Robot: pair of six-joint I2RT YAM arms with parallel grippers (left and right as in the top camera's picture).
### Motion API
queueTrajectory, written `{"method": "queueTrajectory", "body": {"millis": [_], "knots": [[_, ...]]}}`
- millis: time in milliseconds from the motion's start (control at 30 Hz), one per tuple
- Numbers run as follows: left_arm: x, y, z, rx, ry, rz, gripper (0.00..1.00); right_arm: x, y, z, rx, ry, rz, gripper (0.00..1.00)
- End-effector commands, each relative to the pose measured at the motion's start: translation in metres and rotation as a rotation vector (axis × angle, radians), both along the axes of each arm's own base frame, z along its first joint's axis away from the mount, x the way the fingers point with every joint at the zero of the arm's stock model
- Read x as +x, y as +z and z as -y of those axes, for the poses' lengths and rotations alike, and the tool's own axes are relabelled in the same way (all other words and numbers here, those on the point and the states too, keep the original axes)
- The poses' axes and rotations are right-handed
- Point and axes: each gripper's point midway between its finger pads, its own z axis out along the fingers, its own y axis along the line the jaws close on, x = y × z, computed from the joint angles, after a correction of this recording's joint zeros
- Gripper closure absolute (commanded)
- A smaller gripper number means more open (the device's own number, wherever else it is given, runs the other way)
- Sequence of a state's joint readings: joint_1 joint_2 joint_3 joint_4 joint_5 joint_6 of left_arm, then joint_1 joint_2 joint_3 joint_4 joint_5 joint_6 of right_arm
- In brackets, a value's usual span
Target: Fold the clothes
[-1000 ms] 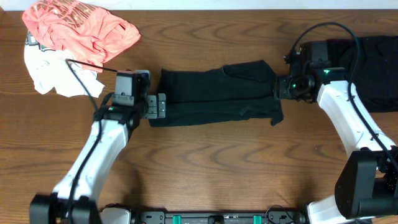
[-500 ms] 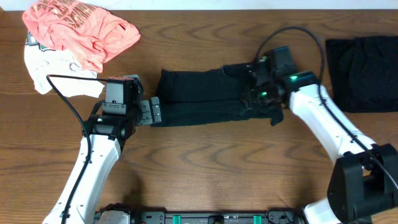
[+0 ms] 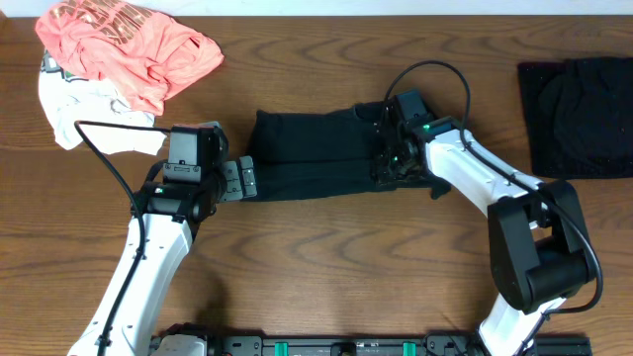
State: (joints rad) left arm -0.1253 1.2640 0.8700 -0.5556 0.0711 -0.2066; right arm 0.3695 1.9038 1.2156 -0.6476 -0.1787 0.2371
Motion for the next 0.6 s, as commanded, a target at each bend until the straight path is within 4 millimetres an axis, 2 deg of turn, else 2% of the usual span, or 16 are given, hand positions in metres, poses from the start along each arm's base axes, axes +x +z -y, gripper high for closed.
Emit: {"method": "queueTrajectory", "body": {"millis": [0, 400, 567], "knots": [[0.003, 0.007, -0.003, 0.006, 0.015, 0.014, 0.02, -0.001, -0.001, -0.005, -0.003, -0.010, 0.001, 0.55], [0.002, 0.006, -0.003, 0.007, 0.015, 0.009, 0.02, -0.013, -0.001, -0.016, 0.028, 0.004, -0.039, 0.62], [0.002, 0.006, -0.003, 0.007, 0.015, 0.009, 0.02, -0.013, -0.001, -0.016, 0.028, -0.001, -0.039, 0.72]]}}
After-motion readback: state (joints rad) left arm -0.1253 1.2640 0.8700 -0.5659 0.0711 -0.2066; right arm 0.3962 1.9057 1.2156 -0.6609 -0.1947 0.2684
